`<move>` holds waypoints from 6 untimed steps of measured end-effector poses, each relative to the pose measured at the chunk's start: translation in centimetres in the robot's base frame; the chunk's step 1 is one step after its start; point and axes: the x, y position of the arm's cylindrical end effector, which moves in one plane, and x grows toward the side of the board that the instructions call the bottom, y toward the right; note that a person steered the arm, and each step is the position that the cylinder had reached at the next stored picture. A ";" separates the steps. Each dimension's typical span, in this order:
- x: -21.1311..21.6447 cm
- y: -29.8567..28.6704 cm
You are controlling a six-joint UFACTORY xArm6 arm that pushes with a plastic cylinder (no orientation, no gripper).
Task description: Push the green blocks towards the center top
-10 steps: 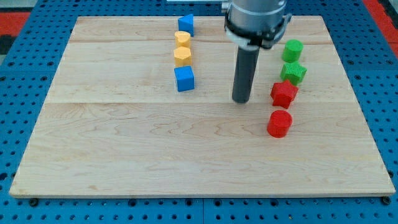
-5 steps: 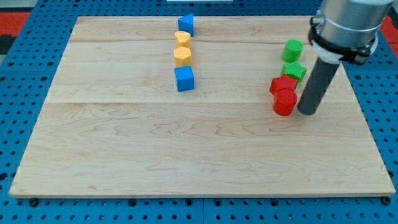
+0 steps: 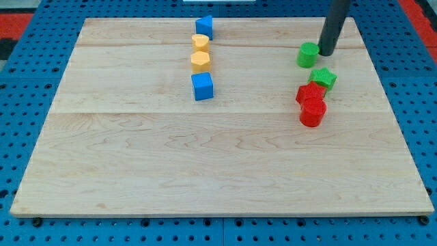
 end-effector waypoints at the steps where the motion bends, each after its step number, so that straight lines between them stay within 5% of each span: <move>1: 2.1 1.7; 4: 10.0 2.2; 6: 7.5 0.0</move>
